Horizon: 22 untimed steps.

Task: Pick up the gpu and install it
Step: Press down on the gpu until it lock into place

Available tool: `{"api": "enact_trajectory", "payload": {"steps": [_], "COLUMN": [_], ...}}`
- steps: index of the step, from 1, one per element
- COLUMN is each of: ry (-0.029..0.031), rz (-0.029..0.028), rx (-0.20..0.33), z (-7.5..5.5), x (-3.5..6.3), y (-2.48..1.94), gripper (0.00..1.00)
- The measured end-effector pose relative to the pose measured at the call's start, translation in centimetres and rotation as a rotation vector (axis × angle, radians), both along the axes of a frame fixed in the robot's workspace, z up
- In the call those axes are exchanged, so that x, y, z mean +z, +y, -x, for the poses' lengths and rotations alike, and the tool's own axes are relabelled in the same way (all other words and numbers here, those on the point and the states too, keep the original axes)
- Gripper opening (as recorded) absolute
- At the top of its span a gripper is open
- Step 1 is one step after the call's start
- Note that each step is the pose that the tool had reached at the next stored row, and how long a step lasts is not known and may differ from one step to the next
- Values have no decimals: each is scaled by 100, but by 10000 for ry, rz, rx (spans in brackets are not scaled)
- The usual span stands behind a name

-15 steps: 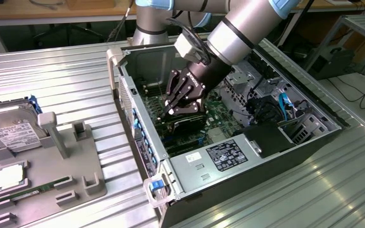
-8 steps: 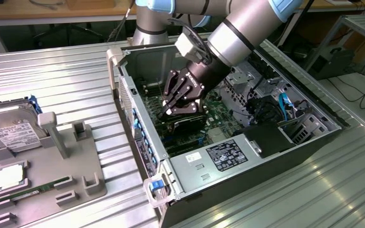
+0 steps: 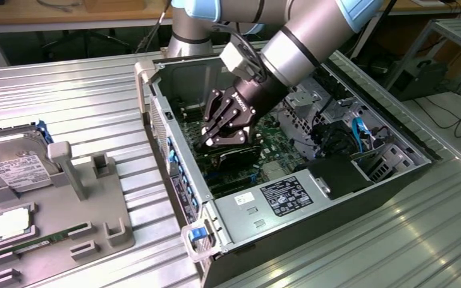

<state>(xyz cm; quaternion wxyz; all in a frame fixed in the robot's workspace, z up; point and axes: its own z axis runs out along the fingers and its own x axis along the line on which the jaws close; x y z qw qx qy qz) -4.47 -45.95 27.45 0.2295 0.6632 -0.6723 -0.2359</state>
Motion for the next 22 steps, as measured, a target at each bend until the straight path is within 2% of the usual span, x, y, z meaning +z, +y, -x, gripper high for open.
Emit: {"api": "enact_trajectory", "payload": {"steps": [4, 10, 22], "ry": [71, 129, 131], "rz": [5, 34, 37], "rx": [0, 2, 3], "z": [34, 74, 95], "x": [-19, -80, -120], "y": [0, 0, 12], "gripper": [11, 11, 11]}}
